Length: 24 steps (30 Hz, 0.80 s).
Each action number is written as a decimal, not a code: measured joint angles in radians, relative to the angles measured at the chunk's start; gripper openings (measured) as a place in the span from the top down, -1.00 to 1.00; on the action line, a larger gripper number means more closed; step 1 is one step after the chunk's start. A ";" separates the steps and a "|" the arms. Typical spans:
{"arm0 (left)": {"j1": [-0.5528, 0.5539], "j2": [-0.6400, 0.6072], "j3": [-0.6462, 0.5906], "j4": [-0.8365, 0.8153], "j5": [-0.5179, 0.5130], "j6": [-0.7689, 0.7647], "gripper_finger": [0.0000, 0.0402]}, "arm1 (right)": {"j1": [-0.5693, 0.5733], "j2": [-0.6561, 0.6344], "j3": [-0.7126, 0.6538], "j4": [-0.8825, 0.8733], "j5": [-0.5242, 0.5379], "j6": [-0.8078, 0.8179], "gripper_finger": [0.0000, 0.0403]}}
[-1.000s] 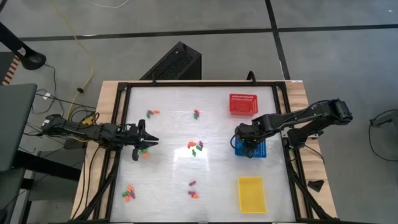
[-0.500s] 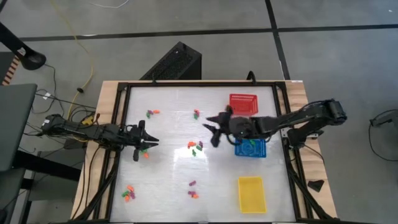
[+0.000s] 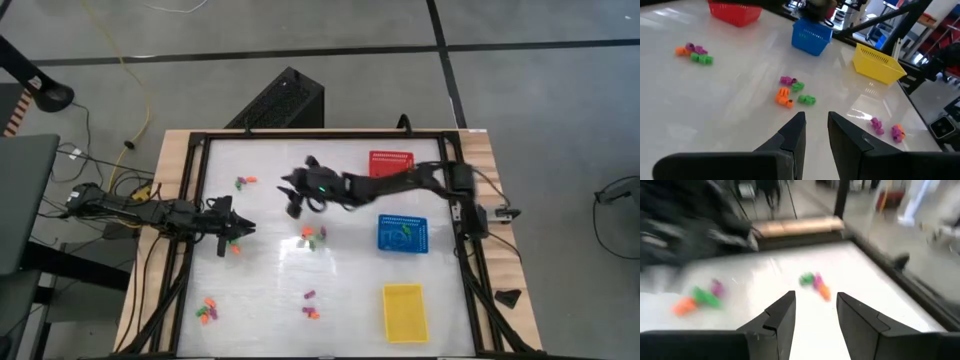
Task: Sort Halloween decoration
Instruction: Put the orange skeleton toy into the yellow basket
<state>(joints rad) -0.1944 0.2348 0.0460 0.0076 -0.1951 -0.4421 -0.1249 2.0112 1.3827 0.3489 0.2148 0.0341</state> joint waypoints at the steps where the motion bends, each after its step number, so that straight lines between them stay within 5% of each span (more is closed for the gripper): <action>1: 0.000 0.000 0.000 -0.002 0.000 -0.012 0.65 | -0.017 0.040 0.059 -0.044 -0.010 0.001 0.14; 11: 0.000 0.000 0.000 -0.001 0.002 -0.026 0.65 | -0.107 0.403 0.538 -0.187 -0.170 0.082 0.14; 19: 0.000 0.001 0.000 -0.060 0.009 -0.091 0.65 | -0.077 0.424 0.775 -0.877 -0.370 0.073 0.14; 24: -0.001 0.001 0.000 -0.060 0.016 -0.101 0.65 | 0.032 0.345 0.790 -1.242 -0.321 0.029 0.14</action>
<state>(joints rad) -0.1951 0.2356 0.0460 -0.0526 -0.1791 -0.5434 -0.0924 2.3566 2.1727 -0.8932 -0.1059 0.0627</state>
